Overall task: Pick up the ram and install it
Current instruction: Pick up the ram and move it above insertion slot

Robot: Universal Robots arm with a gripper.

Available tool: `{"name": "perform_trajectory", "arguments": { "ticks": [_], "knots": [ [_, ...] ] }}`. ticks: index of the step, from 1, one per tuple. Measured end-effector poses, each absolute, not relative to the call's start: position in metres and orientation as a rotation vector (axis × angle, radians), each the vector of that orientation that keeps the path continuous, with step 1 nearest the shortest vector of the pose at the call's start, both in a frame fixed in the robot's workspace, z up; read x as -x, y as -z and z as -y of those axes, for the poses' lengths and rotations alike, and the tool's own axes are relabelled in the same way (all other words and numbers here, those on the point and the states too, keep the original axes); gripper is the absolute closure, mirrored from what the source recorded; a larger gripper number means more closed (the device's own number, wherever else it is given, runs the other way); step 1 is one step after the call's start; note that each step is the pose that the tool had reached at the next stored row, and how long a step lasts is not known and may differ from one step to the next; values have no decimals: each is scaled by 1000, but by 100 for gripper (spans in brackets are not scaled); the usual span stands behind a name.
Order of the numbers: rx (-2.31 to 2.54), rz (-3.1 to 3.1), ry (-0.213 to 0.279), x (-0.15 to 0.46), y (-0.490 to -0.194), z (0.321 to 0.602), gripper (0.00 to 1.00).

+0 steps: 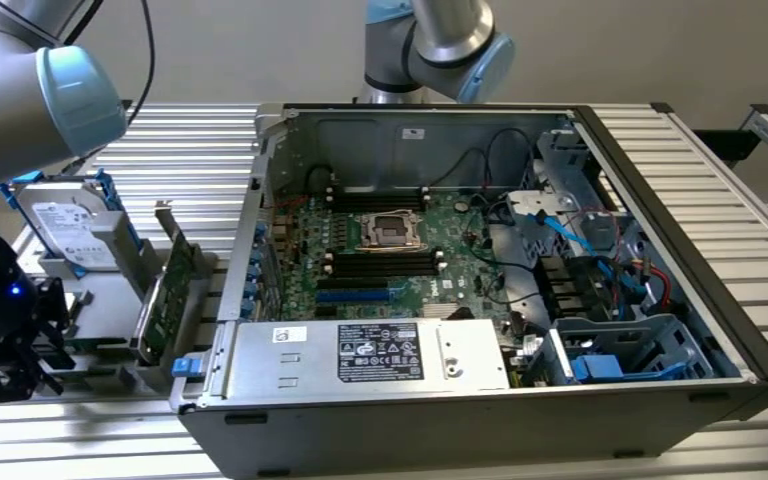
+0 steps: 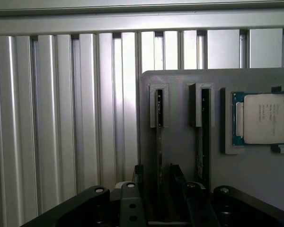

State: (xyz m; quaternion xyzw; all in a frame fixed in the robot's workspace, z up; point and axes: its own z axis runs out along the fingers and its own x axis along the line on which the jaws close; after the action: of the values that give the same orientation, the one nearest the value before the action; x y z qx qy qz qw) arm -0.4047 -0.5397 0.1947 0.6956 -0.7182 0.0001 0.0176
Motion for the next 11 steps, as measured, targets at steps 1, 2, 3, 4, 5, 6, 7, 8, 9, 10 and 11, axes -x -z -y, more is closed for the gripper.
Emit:
{"name": "perform_trajectory", "arguments": {
  "ticks": [1, 2, 3, 4, 5, 6, 7, 8, 9, 10, 11],
  "knots": [
    [-2161, 2232, 0, 405, -194, 540, 64],
    [-2161, 2232, 0, 405, -194, 540, 64],
    [-2161, 2232, 0, 405, -193, 540, 64],
    [-2161, 2232, 0, 405, -193, 540, 64],
    [-2161, 2231, 0, 405, -193, 540, 64],
    [-2161, 2231, 0, 405, -193, 540, 64],
    [-2161, 2231, 0, 405, -193, 540, 64],
    [-2161, 2231, 0, 405, -193, 540, 64],
    [-2161, 2231, 0, 405, -193, 540, 64],
    [-2161, 2231, 0, 405, -193, 540, 64],
    [-2161, 2231, 0, 405, -193, 540, 64]
  ]
}}
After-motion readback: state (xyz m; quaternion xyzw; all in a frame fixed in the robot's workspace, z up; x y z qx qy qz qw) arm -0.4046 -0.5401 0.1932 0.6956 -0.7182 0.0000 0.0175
